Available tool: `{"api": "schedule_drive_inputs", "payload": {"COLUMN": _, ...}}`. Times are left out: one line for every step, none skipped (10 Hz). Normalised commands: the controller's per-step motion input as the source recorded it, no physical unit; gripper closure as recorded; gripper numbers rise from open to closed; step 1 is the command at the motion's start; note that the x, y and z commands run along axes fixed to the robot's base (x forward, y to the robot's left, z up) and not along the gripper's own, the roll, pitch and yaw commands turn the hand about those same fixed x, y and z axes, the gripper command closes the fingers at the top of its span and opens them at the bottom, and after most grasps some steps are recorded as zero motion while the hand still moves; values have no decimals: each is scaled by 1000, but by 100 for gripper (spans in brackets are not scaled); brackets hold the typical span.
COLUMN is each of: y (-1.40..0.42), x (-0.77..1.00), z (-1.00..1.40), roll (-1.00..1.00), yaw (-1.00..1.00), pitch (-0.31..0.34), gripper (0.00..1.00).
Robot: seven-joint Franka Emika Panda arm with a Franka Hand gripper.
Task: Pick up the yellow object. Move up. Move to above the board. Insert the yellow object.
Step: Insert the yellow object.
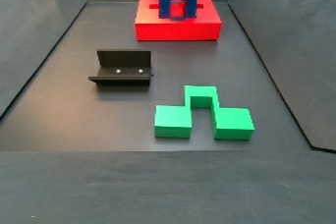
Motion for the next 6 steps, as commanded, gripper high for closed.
{"api": "schedule_drive_inputs", "payload": {"y": -14, "x": 251, "z": -71, "roll": 124, "yaw": 0, "pitch": 53, "gripper": 100}}
{"api": "schedule_drive_inputs", "payload": {"y": -9, "x": 209, "z": -106, "roll": 140, "yaw": 0, "pitch": 53, "gripper": 100}}
{"api": "schedule_drive_inputs", "payload": {"y": 0, "x": 77, "z": -103, "roll": 146, "yaw": 0, "pitch": 39, "gripper": 100}}
{"api": "schedule_drive_inputs", "payload": {"y": -14, "x": 0, "z": -129, "roll": 167, "yaw": 0, "pitch": 13, "gripper": 100}}
{"api": "schedule_drive_inputs", "payload": {"y": 0, "x": -83, "z": -151, "roll": 179, "yaw": 0, "pitch": 1, "gripper": 100}}
{"api": "schedule_drive_inputs", "payload": {"y": 0, "x": -277, "z": -69, "roll": 123, "yaw": -89, "pitch": 0, "gripper": 100}}
